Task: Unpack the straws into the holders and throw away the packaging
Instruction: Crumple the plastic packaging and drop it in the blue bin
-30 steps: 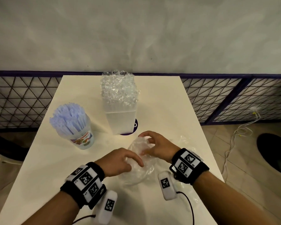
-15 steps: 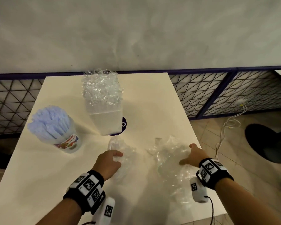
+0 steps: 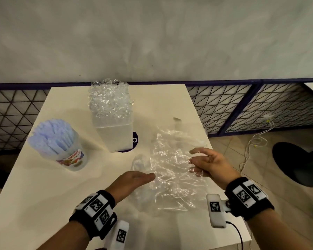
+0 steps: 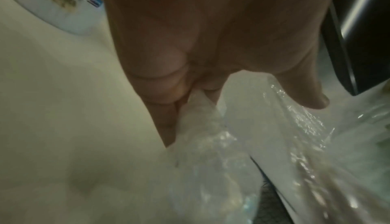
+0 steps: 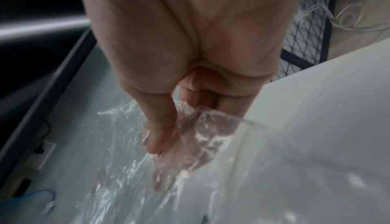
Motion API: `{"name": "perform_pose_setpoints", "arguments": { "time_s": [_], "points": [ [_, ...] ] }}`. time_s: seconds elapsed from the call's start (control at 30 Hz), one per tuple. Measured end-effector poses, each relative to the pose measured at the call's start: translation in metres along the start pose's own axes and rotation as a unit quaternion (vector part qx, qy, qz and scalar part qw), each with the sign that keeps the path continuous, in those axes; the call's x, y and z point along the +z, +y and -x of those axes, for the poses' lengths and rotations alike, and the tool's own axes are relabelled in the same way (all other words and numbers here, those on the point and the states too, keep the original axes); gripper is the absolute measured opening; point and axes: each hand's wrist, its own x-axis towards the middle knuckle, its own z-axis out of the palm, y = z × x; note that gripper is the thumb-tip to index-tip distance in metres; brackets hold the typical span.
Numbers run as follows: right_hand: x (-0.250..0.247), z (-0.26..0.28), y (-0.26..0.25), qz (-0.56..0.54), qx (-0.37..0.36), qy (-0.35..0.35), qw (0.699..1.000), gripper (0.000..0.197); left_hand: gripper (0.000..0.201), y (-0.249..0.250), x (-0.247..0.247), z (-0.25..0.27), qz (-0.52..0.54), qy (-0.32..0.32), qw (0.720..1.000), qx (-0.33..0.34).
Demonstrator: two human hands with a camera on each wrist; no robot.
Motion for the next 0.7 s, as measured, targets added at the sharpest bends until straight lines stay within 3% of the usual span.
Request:
{"name": "perform_pose_setpoints", "arguments": {
  "time_s": [0.13,0.27,0.37,0.43,0.57,0.63,0.7],
  "points": [
    [0.021,0.007,-0.008,-0.009,-0.043,-0.05,0.998,0.033,0.041,0.014,0.004,0.004,0.063,-0.032,0.996,0.054],
    [0.034,0.009,-0.019,0.009,-0.078,-0.111,0.991,0.049,0.037,0.02,-0.007,0.015,0.17,-0.029,0.984,0.044],
    [0.044,0.006,-0.03,0.062,-0.099,-0.139,0.983,0.055,0.065,0.02,-0.024,0.027,0.24,-0.068,0.968,0.005],
    [0.053,0.002,-0.037,0.093,-0.124,-0.147,0.977,0.063,0.089,0.019,-0.035,0.032,0.226,-0.101,0.969,-0.01],
    [0.072,-0.002,-0.053,0.166,-0.192,-0.182,0.95,0.066,0.103,0.022,-0.056,0.045,0.219,-0.14,0.966,-0.019],
    [0.083,-0.002,-0.063,0.192,-0.213,-0.205,0.936,0.049,0.089,0.021,-0.066,0.053,0.237,-0.139,0.962,-0.002],
    [0.095,-0.001,-0.069,0.205,-0.23,-0.206,0.929,0.042,0.061,0.021,-0.075,0.059,0.217,-0.141,0.965,0.04]
  ]
}}
